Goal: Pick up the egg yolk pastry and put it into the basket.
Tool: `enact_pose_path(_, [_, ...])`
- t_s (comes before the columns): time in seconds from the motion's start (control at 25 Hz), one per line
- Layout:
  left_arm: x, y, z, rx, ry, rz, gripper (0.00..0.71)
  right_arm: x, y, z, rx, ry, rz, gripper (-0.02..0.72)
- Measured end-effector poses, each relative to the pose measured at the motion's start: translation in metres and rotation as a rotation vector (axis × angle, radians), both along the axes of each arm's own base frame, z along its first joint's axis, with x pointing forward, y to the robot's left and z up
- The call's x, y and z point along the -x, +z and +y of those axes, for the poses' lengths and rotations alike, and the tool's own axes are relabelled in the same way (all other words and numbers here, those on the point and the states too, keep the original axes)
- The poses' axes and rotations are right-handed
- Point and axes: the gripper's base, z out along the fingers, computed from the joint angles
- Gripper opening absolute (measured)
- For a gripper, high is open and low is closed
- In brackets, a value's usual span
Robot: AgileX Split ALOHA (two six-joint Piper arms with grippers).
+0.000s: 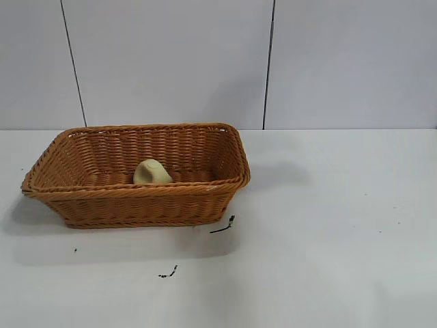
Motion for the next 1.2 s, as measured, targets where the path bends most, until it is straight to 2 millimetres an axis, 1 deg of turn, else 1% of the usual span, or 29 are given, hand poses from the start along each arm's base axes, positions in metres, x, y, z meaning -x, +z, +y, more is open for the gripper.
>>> enact_pose_path(0.2, [0.000, 0.000, 0.000, 0.000, 0.000, 0.000, 0.696, 0.071, -0.034, -0.002, -0.003, 0.000, -0.021, 0.693])
enact_pose_path(0.32, [0.000, 0.000, 0.000, 0.000, 0.000, 0.000, 0.696, 0.103, -0.058, -0.003, -0.006, -0.002, -0.086, 0.693])
enact_pose_path(0.36, [0.000, 0.000, 0.000, 0.000, 0.000, 0.000, 0.696, 0.112, -0.062, -0.004, -0.010, -0.002, -0.127, 0.693])
enact_pose_path(0.52, [0.000, 0.000, 0.000, 0.000, 0.000, 0.000, 0.696, 0.142, -0.085, -0.003, -0.031, 0.000, -0.244, 0.693])
enact_pose_path(0.56, [0.000, 0.000, 0.000, 0.000, 0.000, 0.000, 0.696, 0.142, -0.085, -0.003, -0.031, 0.000, -0.244, 0.693])
enact_pose_path(0.72, [0.000, 0.000, 0.000, 0.000, 0.000, 0.000, 0.696, 0.162, -0.104, -0.004, -0.036, 0.000, -0.332, 0.693])
enact_pose_path(0.76, [0.000, 0.000, 0.000, 0.000, 0.000, 0.000, 0.696, 0.170, -0.104, -0.004, -0.038, 0.000, -0.385, 0.693])
enact_pose_path(1.04, [0.000, 0.000, 0.000, 0.000, 0.000, 0.000, 0.696, 0.193, -0.102, -0.005, -0.043, 0.002, -0.551, 0.693])
enact_pose_path(1.2, [0.000, 0.000, 0.000, 0.000, 0.000, 0.000, 0.696, 0.199, -0.101, -0.006, -0.043, 0.002, -0.589, 0.693])
